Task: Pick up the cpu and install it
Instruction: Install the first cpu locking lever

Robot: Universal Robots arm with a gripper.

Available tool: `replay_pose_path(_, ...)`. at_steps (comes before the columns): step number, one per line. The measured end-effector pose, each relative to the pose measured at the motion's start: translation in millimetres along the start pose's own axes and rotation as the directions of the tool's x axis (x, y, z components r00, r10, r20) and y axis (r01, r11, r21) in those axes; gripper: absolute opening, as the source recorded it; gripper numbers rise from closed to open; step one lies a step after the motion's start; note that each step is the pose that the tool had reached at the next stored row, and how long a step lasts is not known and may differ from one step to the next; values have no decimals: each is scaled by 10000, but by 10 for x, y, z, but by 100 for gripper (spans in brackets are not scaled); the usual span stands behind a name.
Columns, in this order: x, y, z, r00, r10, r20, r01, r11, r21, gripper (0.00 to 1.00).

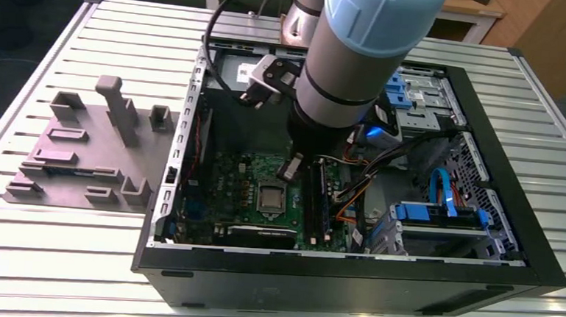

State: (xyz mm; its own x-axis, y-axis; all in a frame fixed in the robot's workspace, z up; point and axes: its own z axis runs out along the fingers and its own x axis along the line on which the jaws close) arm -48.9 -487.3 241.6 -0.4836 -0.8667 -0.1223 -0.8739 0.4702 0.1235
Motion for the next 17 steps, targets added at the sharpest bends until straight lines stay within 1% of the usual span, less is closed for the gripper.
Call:
replay_pose_path(3,-93,50,18,10000,-6,-1,6,10000,-1,11)
replay_pose_path(5,-132,69,26,10000,-7,-1,7,10000,0,11)
replay_pose_path(7,-160,56,28,10000,-10,-1,10,10000,-1,11)
replay_pose_path(9,-206,0,27,10000,-7,-1,7,10000,-2,11)
replay_pose_path(11,-244,-29,29,10000,-8,0,8,10000,-2,11)
replay_pose_path(13,-287,-32,35,10000,-8,0,8,10000,-1,11)
replay_pose_path(17,-374,6,52,10000,-7,-2,7,10000,0,11)
